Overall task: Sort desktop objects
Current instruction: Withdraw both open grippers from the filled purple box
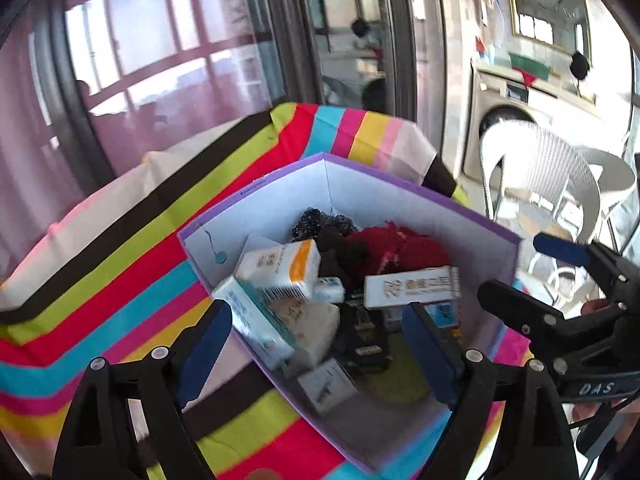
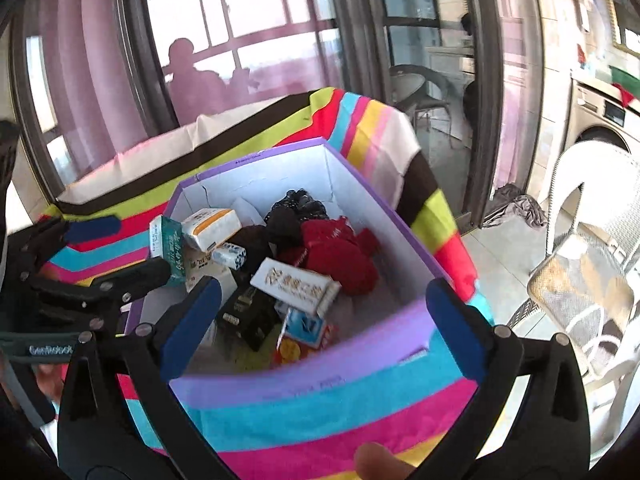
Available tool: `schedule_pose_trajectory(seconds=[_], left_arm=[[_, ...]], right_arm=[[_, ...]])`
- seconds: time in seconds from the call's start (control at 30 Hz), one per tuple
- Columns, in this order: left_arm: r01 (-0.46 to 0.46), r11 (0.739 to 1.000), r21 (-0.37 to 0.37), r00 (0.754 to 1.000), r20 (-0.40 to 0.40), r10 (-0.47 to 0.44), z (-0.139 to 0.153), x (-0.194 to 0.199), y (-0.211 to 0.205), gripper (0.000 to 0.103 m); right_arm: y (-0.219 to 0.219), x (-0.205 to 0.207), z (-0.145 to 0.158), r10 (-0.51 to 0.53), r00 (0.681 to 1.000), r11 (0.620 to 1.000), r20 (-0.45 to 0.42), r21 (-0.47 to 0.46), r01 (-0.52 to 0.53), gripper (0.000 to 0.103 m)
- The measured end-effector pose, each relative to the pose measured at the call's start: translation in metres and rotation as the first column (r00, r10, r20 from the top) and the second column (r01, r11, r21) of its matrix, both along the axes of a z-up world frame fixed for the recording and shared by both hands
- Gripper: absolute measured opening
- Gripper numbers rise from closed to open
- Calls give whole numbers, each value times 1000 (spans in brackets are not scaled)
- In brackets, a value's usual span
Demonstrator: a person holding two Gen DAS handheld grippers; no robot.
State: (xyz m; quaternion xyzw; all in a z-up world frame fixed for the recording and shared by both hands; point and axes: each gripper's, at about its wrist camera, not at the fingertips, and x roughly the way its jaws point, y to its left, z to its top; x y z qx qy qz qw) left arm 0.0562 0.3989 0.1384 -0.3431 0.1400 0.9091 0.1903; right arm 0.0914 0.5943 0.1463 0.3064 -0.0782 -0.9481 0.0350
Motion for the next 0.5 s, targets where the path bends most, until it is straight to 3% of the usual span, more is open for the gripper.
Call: schedule_pose_trajectory(seconds=[0.1,0.17,0.27,0.4,0.5], left_arm=[[33,998,47,998,52,-35,5,12,-1,88],[86,993,76,993,72,-91,8,16,1,93],[76,997,14,997,8,-76,9,23,10,103],[84,996,25,996,29,-85,7,21,11,103],[77,997,2,997,30,-77,4,19,13,103]], right_arm=[[11,18,-1,-2,1000,999,-11,-45,2,102],[15,25,1,-17,1000,1000,-9,-19,17,102],[18,31,8,-36,999,999,-27,24,37,102],[28,29,14,-82,996,996,-32,26,83,102],[26,25,19,-61,997,998,-41,17,62,102]])
